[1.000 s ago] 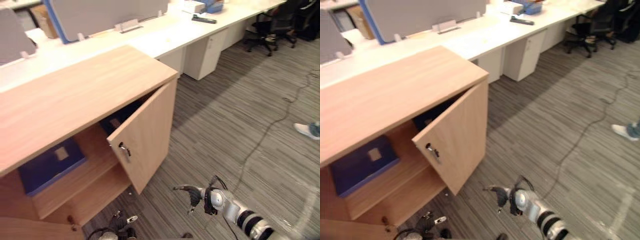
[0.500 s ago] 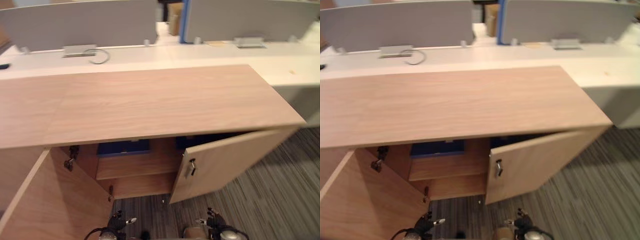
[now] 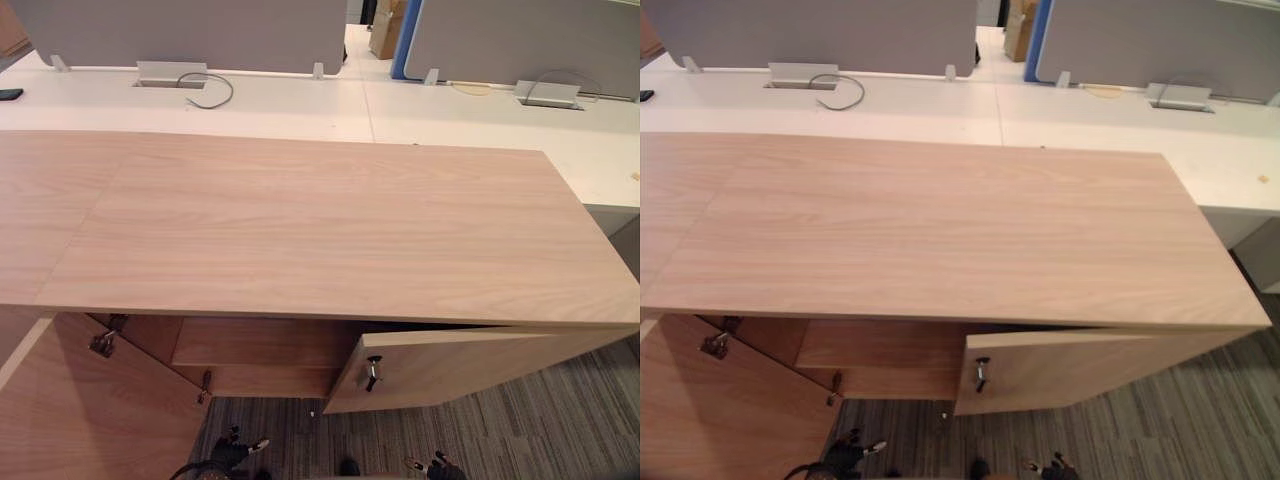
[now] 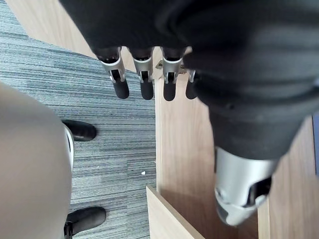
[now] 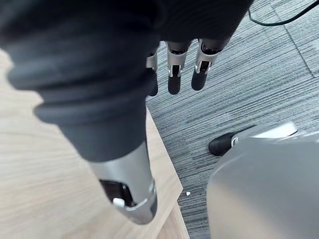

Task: Walk over to the cabinet, pick up the folder, carry it to the office cabinet, place the folder inside the office cabinet, then close the office cabinet door

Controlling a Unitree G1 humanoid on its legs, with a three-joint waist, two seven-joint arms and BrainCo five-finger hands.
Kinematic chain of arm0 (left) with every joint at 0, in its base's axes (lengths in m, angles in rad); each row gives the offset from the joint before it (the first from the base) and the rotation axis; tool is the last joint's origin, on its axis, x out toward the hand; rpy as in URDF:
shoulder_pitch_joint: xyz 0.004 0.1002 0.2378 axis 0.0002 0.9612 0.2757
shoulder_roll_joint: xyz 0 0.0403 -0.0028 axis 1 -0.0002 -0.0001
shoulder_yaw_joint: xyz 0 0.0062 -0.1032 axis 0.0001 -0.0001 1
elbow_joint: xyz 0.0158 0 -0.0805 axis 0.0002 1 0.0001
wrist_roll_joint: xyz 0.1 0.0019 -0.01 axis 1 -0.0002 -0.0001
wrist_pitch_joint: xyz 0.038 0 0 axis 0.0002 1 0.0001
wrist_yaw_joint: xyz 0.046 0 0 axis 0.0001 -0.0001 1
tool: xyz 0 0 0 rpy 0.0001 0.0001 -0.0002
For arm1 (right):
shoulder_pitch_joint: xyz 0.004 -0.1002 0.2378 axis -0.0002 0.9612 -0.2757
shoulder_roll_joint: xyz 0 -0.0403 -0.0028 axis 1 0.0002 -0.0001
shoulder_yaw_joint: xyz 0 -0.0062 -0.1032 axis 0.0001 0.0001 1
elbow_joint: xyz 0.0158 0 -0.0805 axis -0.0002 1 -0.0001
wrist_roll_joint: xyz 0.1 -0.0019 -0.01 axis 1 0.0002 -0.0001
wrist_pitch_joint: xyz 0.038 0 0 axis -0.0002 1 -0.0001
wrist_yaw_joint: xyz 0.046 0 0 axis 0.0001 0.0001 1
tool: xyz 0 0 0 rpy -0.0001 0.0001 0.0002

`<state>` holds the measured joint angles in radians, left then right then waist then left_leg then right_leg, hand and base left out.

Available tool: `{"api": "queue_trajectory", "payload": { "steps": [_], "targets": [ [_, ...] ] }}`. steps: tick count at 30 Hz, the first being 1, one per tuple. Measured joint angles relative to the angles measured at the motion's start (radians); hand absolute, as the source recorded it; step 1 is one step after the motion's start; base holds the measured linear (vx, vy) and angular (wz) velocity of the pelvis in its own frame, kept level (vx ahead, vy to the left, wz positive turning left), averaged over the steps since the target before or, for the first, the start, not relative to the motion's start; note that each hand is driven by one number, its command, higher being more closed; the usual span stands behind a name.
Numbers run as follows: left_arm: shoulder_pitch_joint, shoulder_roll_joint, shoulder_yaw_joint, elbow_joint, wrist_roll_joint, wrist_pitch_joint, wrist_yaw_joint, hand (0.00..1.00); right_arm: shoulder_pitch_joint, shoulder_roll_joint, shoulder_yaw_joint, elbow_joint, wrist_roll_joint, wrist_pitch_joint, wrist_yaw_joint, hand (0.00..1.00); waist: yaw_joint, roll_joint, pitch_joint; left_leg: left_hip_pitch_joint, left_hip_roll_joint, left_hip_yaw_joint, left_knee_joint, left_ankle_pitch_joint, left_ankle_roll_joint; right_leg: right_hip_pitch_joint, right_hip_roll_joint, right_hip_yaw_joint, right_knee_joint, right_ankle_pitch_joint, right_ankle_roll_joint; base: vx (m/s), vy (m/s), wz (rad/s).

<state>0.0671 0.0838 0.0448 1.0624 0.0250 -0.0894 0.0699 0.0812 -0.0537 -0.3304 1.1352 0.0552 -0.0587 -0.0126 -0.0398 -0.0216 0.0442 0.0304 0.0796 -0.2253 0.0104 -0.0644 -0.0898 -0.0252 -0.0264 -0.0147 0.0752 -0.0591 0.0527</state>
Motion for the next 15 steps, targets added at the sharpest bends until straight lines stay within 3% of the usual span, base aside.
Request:
{"api": "queue_trajectory", "payload": {
  "steps": [9,15],
  "targets": [
    [-0.005,0.008,-0.057,-0.001,0.000,0.002,0.000,0.00,-0.001,0.008,0.002,-0.012,-0.042,0.001,-0.012,0.00,0.004,-0.002,-0.007,-0.026,-0.044,-0.087,0.030,0.012,0.010,0.043,-0.047,-0.109,0.002,-0.026,0.006,-0.03,0.017,0.37],
    [-0.015,0.017,-0.089,-0.004,-0.005,0.004,0.001,0.00,0.000,0.008,0.010,-0.027,-0.042,0.000,-0.023,0.00,0.002,0.002,0.007,-0.083,-0.062,-0.210,0.034,0.064,-0.014,0.039,-0.057,-0.230,0.029,-0.034,-0.002,-0.11,-0.037,0.62]
  ]
}}
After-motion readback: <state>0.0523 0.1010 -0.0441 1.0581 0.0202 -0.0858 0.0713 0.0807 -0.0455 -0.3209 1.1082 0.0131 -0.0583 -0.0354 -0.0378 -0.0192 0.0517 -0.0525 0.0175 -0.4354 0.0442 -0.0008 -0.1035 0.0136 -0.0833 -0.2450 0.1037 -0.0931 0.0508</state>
